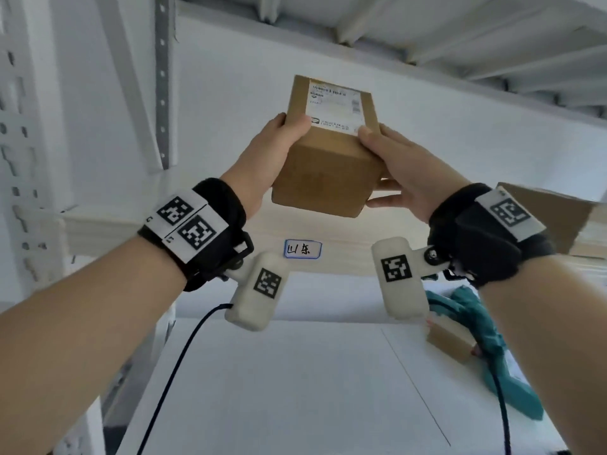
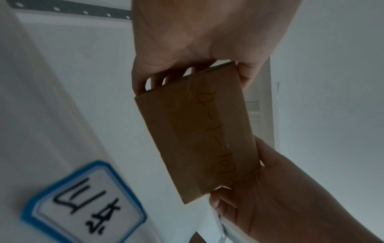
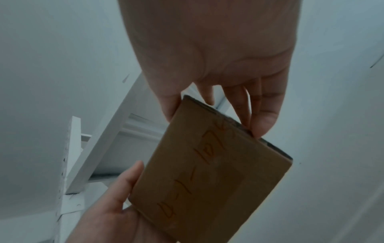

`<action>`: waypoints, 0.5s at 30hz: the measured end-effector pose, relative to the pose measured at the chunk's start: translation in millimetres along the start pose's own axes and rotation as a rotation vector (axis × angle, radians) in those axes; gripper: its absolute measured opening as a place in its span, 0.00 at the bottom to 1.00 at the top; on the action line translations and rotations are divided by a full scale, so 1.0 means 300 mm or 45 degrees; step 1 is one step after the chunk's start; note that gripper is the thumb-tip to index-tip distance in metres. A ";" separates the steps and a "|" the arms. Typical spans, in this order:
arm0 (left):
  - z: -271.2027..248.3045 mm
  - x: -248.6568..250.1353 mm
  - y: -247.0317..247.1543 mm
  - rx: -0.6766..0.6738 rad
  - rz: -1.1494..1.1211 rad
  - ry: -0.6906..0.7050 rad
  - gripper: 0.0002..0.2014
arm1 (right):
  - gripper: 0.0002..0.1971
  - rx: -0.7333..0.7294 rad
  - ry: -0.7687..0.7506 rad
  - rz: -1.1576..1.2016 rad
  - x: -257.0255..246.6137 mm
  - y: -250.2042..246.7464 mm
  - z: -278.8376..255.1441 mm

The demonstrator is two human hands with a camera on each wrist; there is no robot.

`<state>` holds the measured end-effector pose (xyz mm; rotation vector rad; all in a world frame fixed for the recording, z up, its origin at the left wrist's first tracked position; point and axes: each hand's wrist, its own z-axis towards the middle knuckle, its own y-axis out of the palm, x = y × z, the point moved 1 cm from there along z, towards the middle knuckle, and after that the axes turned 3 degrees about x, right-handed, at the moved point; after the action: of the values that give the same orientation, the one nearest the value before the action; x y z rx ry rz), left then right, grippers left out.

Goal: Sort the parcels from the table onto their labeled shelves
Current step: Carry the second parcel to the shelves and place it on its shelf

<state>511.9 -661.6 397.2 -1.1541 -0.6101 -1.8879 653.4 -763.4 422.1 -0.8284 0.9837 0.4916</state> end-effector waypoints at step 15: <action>0.064 -0.067 0.067 0.128 0.324 -0.312 0.35 | 0.20 -0.109 0.097 -0.165 0.065 0.015 0.116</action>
<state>542.9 -650.3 387.9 -1.3403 -0.6498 -1.4987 678.2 -732.8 413.8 -0.9871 0.9767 0.3954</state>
